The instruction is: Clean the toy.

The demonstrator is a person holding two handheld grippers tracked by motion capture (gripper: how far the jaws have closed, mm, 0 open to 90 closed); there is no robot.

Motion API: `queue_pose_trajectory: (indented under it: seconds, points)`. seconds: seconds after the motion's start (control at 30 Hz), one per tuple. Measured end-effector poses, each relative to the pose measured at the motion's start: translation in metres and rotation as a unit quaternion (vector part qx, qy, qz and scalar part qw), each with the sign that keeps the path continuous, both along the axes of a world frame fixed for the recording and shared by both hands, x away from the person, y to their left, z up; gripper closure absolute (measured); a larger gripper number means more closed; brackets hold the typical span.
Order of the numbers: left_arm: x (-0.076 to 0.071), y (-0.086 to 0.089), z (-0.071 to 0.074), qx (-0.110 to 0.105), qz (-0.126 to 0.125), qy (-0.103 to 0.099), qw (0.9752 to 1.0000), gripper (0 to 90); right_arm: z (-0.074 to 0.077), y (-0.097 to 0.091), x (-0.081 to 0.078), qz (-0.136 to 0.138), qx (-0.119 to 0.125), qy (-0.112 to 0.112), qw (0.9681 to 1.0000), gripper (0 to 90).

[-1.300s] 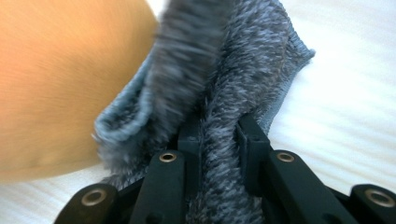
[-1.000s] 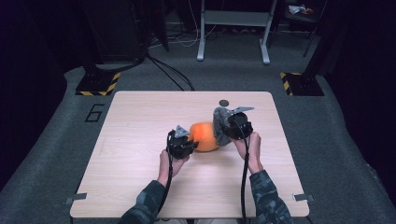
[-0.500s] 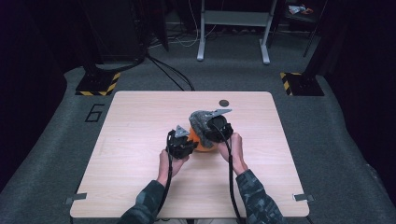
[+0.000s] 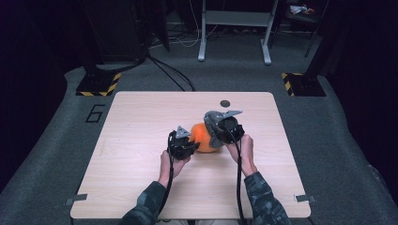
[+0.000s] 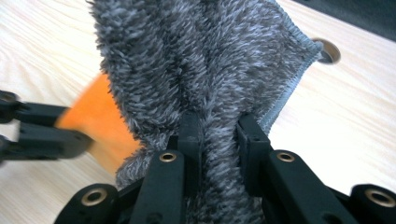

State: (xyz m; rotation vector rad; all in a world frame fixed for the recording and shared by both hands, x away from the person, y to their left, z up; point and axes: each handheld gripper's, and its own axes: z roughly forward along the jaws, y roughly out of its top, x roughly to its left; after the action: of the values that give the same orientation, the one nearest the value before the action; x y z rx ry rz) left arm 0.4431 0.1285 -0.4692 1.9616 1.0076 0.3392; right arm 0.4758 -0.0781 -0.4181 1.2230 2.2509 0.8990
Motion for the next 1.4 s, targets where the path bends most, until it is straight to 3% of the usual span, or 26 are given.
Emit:
queue_pose_trajectory:
  seconds: [0.4,0.7,0.8,0.9,1.03,1.13,1.23,1.3,1.4]
  points:
    - [0.001,0.000,0.000,0.001,-0.002,0.000,1.0000,81.6,-0.033,-0.029,0.018,-0.051,-0.015,0.043,0.9976,75.0]
    - [0.001,0.001,-0.001,-0.003,0.000,0.003,1.0000,81.6,-0.074,-0.041,0.036,-0.073,-0.003,0.107,0.9916,74.8]
    - [0.001,0.002,0.000,-0.002,0.001,0.004,1.0000,81.5,-0.068,-0.044,0.033,-0.073,0.000,0.102,0.9922,74.7]
    - [0.002,0.004,0.000,-0.005,-0.001,0.004,1.0000,81.4,-0.048,-0.048,0.023,-0.078,0.009,0.074,0.9941,74.7]
    - [0.002,0.004,0.000,-0.004,-0.001,0.004,1.0000,81.3,-0.008,-0.044,0.005,-0.051,0.027,0.015,0.9982,74.7]
    - [0.002,0.004,0.000,-0.003,0.000,0.003,1.0000,81.3,0.010,-0.028,-0.002,-0.021,0.027,0.001,0.9994,74.8]
    - [0.002,0.006,0.000,0.000,0.003,0.003,1.0000,80.8,0.002,-0.009,0.004,-0.007,0.002,0.013,0.9999,74.8]
    - [0.003,0.006,-0.001,-0.003,0.003,0.002,1.0000,80.2,-0.007,-0.003,0.010,-0.014,-0.009,0.016,0.9997,75.0]
    - [0.002,0.005,0.000,0.002,0.007,-0.005,1.0000,75.7,-0.008,-0.004,0.013,-0.020,-0.004,0.015,0.9997,75.0]
